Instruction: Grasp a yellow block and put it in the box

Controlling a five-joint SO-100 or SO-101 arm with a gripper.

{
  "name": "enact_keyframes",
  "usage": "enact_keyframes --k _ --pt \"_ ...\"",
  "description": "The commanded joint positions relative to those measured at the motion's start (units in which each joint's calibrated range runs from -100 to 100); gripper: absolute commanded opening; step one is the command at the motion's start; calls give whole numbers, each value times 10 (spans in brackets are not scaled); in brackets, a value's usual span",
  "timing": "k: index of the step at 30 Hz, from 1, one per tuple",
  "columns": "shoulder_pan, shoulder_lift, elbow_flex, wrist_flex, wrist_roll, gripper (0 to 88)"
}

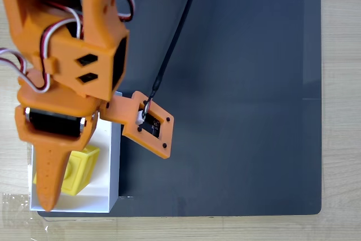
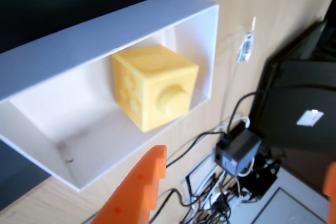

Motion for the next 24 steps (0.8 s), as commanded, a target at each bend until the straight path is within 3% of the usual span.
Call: enact_keyframes --k 1,4,11,17,24 --pt "-16 -151 -7 40 -39 118" --pt "-33 -229 -3 43 -55 6" --pt "-103 -387 13 60 -52 10" --pt "-162 -500 59 190 -50 10" --pt "-206 -599 271 269 -51 10"
